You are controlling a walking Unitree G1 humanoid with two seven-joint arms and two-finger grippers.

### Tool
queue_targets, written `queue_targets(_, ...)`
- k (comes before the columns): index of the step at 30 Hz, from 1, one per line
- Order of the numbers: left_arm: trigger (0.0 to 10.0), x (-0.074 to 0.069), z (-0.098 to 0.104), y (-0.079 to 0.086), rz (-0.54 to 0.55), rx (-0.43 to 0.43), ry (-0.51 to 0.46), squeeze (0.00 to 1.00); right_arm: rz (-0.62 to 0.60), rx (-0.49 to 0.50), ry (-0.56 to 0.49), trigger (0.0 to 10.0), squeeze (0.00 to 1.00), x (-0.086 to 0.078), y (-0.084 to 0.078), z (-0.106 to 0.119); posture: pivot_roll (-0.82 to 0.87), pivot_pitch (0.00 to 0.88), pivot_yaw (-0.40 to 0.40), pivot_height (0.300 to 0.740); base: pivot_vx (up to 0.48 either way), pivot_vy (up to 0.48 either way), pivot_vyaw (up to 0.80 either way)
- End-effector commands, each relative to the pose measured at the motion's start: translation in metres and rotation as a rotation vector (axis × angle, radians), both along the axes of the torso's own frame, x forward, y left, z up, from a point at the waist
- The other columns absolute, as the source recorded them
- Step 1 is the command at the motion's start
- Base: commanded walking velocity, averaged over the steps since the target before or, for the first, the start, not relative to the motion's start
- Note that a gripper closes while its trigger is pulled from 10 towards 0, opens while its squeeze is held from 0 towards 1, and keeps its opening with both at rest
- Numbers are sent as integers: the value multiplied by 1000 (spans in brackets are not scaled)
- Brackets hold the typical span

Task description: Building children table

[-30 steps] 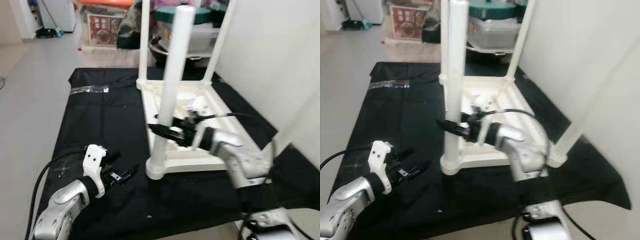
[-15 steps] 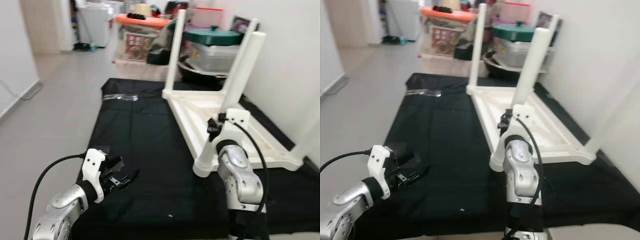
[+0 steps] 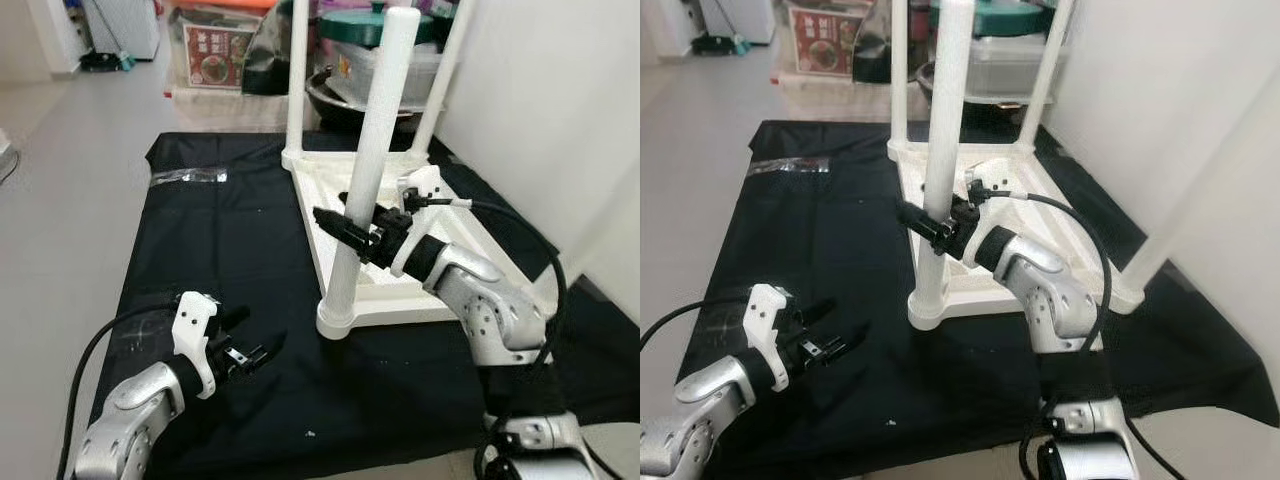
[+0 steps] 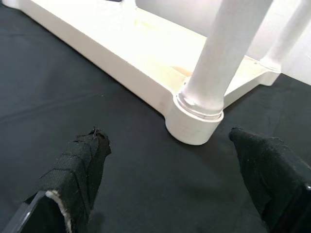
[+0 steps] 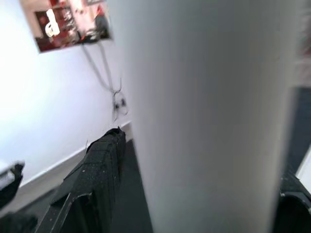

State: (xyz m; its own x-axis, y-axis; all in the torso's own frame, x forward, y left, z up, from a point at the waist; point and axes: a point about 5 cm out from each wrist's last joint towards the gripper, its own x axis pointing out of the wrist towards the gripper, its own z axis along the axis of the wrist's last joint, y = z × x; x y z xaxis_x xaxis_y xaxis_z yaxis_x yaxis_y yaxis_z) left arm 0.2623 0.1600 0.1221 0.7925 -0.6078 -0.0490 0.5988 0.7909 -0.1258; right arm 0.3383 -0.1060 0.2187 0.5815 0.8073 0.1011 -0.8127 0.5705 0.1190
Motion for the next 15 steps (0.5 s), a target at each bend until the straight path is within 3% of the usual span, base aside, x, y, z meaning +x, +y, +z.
queue_targets(1, 10000, -1, -1, -2, 1, -8, 3, 0, 72, -26, 36, 10000, 0, -2, 10, -14, 109, 0, -150, 740, 0, 0, 0)
queue_targets(3, 10000, -2, -1, -1, 4, -8, 2, 0, 100, -47, 86, 10000, 0, -2, 24, -31, 113, 0, -151, 740, 0, 0, 0)
queue_targets(7, 10000, -3, -1, 0, 2, -6, 4, 0, 104, -57, 125, 10000, 0, -1, 33, -43, 118, 0, -153, 740, 0, 0, 0)
queue_targets(8, 10000, -3, -1, 0, 1, -5, 5, 0, 71, -43, 144, 4314, 0, 2, 36, -46, 115, 0, -150, 740, 0, 0, 0)
queue_targets(9, 10000, -3, -1, 0, 1, -5, 5, 0, 71, -43, 144, 4314, 0, 2, 36, -46, 115, 0, -150, 740, 0, 0, 0)
queue_targets(10, 10000, -3, -1, 1, 1, -3, 4, 0, -48, -36, 174, 0, 0, 10, 34, -49, 110, 0, -147, 740, 0, 0, 0)
queue_targets(11, 10000, -3, -1, 1, 1, -3, 4, 0, -48, -36, 174, 0, 0, 10, 34, -49, 110, 0, -147, 740, 0, 0, 0)
queue_targets(12, 10000, -3, 0, 1, -1, -2, 5, 0, -353, -142, 240, 0, 0, 24, 17, -63, 107, 0, -145, 740, 0, 0, 0)
queue_targets(13, 10000, -3, -1, 1, -4, -2, 6, 0, -688, -192, 304, 0, 0, 28, -12, -74, 94, 0, -138, 740, 0, 0, 0)
queue_targets(14, 10000, -3, -1, 1, -4, -2, 6, 0, -688, -192, 304, 0, 0, 28, -12, -74, 94, 0, -138, 740, 0, 0, 0)
queue_targets(15, 10000, -4, -1, 1, -6, -2, 8, 0, -948, -244, 330, 0, 0, 25, -38, -82, 94, 0, -138, 740, 0, 0, 0)
